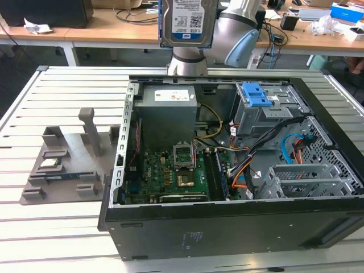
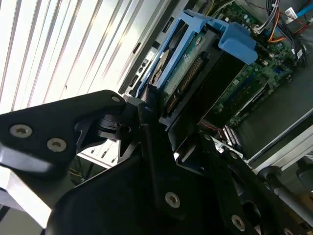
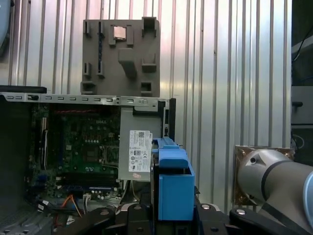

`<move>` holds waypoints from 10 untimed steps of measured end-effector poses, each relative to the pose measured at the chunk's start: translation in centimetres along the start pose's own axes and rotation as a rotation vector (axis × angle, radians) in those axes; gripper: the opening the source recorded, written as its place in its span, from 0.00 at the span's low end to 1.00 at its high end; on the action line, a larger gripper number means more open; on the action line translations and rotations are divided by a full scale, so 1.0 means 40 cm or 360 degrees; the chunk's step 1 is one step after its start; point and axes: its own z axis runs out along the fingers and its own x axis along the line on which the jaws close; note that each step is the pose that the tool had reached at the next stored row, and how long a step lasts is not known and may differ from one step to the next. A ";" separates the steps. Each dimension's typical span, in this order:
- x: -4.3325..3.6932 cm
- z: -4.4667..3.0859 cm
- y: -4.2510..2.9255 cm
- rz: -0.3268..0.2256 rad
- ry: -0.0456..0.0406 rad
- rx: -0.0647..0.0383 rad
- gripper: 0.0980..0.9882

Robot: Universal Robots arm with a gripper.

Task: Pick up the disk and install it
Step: 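Pick up the disk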

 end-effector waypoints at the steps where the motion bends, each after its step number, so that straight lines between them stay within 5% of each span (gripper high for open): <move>1: 0.000 -0.001 -0.014 0.0000 0.0000 0.0000 0.30; 6: 0.003 -0.004 -0.073 0.0000 0.0000 -0.0004 0.30; 10: 0.005 -0.007 -0.139 0.0000 0.0000 -0.0009 0.30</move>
